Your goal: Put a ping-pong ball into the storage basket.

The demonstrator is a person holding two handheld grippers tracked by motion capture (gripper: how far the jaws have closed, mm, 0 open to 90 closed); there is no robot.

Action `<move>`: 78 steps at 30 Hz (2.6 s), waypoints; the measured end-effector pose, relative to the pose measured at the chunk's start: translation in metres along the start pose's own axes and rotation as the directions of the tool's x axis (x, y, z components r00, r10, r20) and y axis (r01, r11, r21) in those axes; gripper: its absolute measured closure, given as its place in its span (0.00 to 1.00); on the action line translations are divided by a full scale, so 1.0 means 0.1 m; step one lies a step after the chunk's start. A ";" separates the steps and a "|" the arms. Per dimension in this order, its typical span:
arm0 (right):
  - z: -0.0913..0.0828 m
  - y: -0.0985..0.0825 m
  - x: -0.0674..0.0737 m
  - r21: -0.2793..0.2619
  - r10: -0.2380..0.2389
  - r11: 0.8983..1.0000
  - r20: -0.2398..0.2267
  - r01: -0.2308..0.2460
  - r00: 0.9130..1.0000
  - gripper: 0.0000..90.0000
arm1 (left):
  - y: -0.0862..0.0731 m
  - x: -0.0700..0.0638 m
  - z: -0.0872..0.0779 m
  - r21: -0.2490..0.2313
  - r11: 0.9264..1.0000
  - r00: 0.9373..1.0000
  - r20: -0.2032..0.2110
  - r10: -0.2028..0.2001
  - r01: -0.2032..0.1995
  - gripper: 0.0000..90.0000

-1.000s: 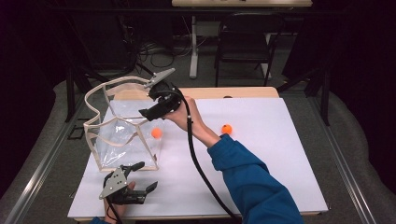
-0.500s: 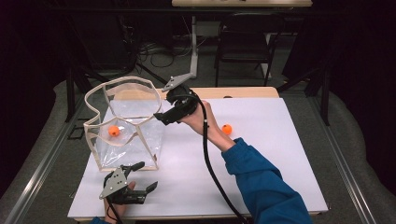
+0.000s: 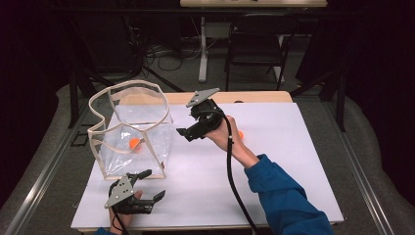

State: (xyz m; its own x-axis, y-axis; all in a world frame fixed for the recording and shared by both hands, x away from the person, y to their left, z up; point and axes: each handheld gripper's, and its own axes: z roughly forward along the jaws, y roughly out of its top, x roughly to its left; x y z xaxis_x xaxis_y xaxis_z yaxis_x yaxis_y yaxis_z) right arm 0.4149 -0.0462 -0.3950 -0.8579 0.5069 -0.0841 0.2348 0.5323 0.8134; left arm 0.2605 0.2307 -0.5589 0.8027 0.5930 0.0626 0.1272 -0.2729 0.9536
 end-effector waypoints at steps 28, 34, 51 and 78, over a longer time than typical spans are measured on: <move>-0.06 -0.80 -0.05 0.050 0.065 0.997 0.031 -0.067 0.997 0.04 | 0.00 0.00 -0.01 -0.007 1.000 1.000 0.001 0.004 -0.004 0.18; -0.09 -0.97 -0.06 0.074 0.066 0.995 0.054 -0.070 0.996 0.04 | 0.00 0.00 -0.01 -0.004 1.000 1.000 0.002 0.002 -0.002 0.18; -0.21 -1.28 -0.09 0.075 0.094 0.992 0.075 -0.100 0.993 0.04 | 0.01 -0.02 0.01 -0.008 1.000 1.000 0.002 0.010 -0.010 0.18; -0.45 -1.55 -0.33 0.089 0.151 0.982 0.160 -0.166 0.976 0.03 | 0.01 -0.03 -0.02 -0.010 1.000 1.000 0.003 0.020 -0.020 0.18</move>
State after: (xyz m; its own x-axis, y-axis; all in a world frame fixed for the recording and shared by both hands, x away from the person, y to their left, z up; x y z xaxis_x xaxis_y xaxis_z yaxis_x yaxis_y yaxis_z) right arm 0.3863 -0.1756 -0.4928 -0.7284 0.6832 -0.0514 0.4141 0.4989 0.7613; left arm 0.2569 0.2299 -0.5573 0.8068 0.5853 0.0809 0.1054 -0.2773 0.9550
